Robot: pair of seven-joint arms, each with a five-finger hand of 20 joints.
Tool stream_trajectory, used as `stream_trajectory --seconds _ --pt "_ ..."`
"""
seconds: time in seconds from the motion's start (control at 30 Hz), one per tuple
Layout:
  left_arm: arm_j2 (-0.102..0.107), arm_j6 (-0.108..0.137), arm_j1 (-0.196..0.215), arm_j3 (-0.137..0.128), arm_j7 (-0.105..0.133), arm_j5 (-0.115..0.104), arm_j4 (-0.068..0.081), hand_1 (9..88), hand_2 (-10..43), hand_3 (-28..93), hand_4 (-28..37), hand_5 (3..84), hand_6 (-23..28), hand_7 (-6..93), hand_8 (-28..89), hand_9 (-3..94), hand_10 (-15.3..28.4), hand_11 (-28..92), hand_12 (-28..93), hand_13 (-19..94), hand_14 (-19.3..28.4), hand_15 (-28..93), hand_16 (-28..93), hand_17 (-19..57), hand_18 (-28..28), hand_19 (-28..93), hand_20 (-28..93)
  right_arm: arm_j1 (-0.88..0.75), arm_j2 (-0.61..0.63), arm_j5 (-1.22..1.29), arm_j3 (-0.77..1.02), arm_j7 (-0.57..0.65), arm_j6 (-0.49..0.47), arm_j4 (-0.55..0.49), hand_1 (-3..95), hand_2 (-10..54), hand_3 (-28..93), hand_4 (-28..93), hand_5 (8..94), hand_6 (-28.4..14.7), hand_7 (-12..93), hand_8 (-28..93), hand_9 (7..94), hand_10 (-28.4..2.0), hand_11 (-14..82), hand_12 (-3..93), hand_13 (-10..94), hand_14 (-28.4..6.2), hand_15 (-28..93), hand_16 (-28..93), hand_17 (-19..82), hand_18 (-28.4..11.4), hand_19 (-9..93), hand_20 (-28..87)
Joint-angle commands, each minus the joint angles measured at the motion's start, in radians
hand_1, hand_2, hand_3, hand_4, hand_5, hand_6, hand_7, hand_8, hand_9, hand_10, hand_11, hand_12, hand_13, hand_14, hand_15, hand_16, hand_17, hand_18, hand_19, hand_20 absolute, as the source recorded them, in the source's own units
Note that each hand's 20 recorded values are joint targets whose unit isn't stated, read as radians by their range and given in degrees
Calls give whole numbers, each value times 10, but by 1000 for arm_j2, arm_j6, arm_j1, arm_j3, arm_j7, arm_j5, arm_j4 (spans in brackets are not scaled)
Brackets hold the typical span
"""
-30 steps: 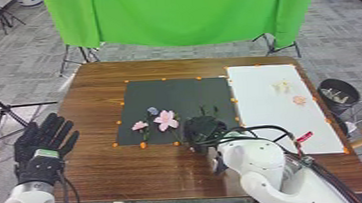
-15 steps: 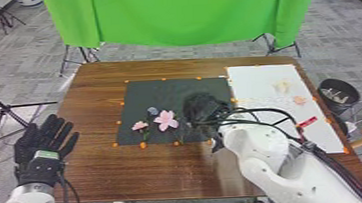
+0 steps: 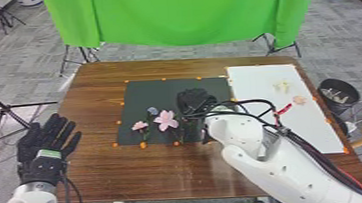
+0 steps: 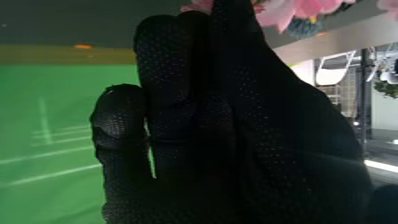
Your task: Arrange flowers
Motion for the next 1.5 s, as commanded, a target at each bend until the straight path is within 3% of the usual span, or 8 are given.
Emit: stream_trajectory --seconds 0.03,0.27,0.53,0.8,1.0,1.17,1.37,1.5 --pt "-14 10 2 0 -18 -18 3 311 172 724 -283 467 98 228 -125 409 156 281 100 291 168 487 -110 -66 157 441 78 -3 -35 -18 -1 21 38 24 628 -95 637 -283 724 14 352 -25 846 -65 99 418 737 -48 420 447 366 -210 839 417" --pt "-5 38 -1 6 28 -55 6 313 184 727 -283 472 99 234 -124 415 157 286 100 296 170 493 -111 -63 157 443 78 -15 -50 -15 23 21 -50 20 619 -95 628 -283 704 13 276 -44 784 -73 68 293 728 -43 323 438 356 -204 807 389" --pt "-1 42 -5 10 29 -65 5 312 184 734 -283 466 97 238 -128 420 158 290 96 288 167 497 -118 -61 157 450 77 -32 -47 -23 49 18 -73 -16 583 -95 645 -283 666 18 231 -131 679 -108 136 165 697 -50 307 413 342 -205 792 370" --pt "-5 31 7 6 37 -56 0 314 181 729 -283 470 98 241 -130 419 158 290 96 287 167 498 -119 -61 155 453 76 -115 45 -27 225 89 13 -142 525 -95 699 -283 643 12 228 -151 644 -115 130 159 667 -71 389 360 330 -210 792 376" --pt "-8 17 12 3 1 10 13 312 180 728 -283 468 97 240 -130 415 157 289 96 289 167 498 -118 -63 156 453 75 -228 238 -40 404 230 89 -149 402 -95 742 -283 615 -11 199 -139 602 -137 120 162 611 -113 464 253 309 -218 785 379" --pt "-12 5 42 -19 3 11 10 311 180 724 -283 465 95 237 -129 409 153 286 97 287 166 493 -117 -65 156 448 73 -310 313 56 589 292 -59 -124 339 -95 752 -277 548 -45 160 -118 490 -178 86 158 466 -160 427 198 258 -234 752 363" --pt "-5 -2 52 -10 7 0 10 310 179 724 -283 462 92 239 -128 405 153 282 98 286 166 491 -115 -65 156 446 73 -332 314 158 675 343 -92 -36 345 -95 762 -281 501 -50 155 -114 428 -176 72 153 426 -164 402 178 240 -234 733 350" --pt "2 -25 63 -14 -24 12 19 309 180 722 -283 463 94 236 -129 404 153 281 99 285 165 488 -114 -66 156 445 74 -330 301 121 697 271 -179 1 360 -95 773 -282 474 -46 159 -117 410 -164 77 144 421 -161 397 167 237 -232 732 343"
